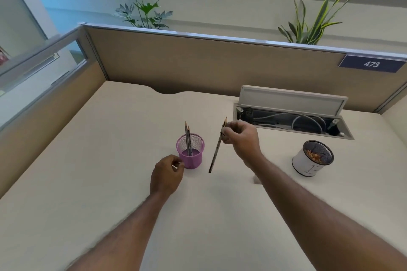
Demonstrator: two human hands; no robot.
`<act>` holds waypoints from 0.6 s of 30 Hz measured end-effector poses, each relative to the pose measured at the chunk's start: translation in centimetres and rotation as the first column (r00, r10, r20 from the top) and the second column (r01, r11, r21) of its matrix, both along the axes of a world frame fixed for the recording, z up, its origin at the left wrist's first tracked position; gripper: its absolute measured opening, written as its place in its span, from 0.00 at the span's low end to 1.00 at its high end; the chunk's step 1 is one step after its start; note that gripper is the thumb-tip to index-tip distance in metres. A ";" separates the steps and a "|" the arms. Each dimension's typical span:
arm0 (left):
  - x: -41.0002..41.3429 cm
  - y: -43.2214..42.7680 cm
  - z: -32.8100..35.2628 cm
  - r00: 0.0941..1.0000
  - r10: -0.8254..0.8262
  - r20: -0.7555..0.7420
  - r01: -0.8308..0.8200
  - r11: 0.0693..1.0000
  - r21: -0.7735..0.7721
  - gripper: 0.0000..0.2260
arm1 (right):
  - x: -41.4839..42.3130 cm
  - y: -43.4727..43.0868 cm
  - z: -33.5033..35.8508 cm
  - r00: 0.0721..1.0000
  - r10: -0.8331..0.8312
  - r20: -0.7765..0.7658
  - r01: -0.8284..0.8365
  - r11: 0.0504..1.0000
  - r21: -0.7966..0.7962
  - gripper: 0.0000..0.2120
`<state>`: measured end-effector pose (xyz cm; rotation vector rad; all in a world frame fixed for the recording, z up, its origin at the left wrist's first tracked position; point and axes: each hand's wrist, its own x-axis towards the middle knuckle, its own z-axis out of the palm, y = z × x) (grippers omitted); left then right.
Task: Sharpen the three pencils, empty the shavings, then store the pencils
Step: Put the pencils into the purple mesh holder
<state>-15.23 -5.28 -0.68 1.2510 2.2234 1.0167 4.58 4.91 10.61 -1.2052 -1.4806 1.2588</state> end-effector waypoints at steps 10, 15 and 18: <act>-1.1 1.0 -0.6 0.996 0.058 0.071 -0.060 0.998 0.029 0.03 | -6.5 4.2 -1.7 0.986 -0.045 0.158 0.018 0.986 0.164 0.04; -1.1 1.0 -1.0 0.996 0.057 0.072 -0.060 0.997 0.044 0.03 | -6.8 4.2 -4.3 0.958 0.035 0.286 -0.079 0.986 0.146 0.02; -1.1 1.1 -1.2 0.996 0.049 0.078 -0.053 0.997 0.050 0.04 | -6.9 4.3 -5.3 0.939 0.063 0.339 -0.106 0.988 0.110 0.02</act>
